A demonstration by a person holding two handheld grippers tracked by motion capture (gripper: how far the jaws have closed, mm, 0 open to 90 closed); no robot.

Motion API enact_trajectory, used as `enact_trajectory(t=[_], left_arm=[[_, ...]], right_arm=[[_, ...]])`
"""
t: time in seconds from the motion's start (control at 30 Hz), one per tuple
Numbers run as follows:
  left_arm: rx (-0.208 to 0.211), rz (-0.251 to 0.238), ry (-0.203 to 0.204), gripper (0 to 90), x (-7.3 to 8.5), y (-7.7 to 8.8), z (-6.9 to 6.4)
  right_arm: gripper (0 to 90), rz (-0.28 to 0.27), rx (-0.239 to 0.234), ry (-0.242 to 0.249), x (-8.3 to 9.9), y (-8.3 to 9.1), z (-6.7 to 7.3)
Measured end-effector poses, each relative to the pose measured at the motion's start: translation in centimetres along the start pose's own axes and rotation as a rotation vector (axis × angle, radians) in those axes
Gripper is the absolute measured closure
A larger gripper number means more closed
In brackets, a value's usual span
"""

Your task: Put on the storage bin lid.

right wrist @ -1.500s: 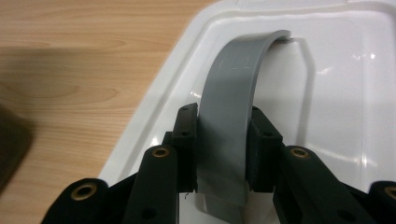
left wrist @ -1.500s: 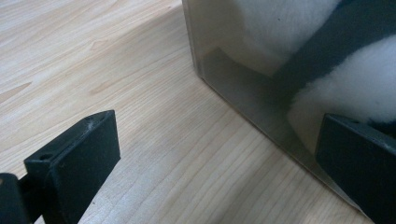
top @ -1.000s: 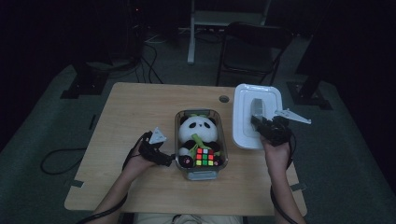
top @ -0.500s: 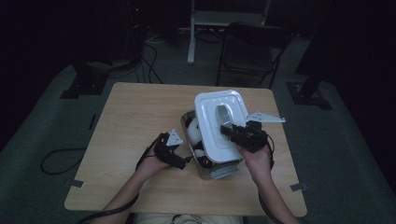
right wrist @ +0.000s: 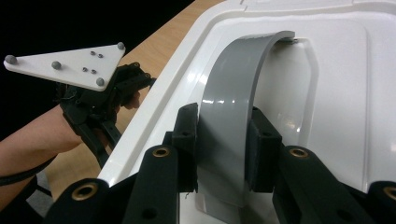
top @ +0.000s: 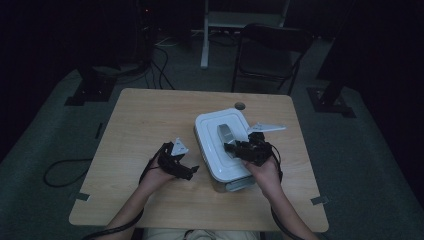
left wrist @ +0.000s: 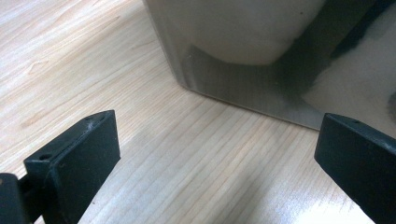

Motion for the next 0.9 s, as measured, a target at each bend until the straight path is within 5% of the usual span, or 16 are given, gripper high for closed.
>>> enact_trajectory(t=[0.17, 0.9], left_arm=[[0.004, 0.005, 0.002, 0.9, 0.3, -0.2, -0.2], [-0.005, 0.007, 0.014, 0.9, 0.2, 0.0, -0.4]], right_arm=[[68.8, 0.016, -0.042, -0.003, 0.2, -0.4, -0.5], [71.2, 0.103, -0.049, 0.050, 0.2, -1.6, -0.1]])
Point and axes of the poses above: each handheld gripper's, and its own axes: y roughly backward along the jaws, x roughly out of its underside, z roughly to its left, the point moved 2 cm from there along -y, roughly forward along the jaws, and after that the axes turned 9 degrees about z, right-handed, at the moved point
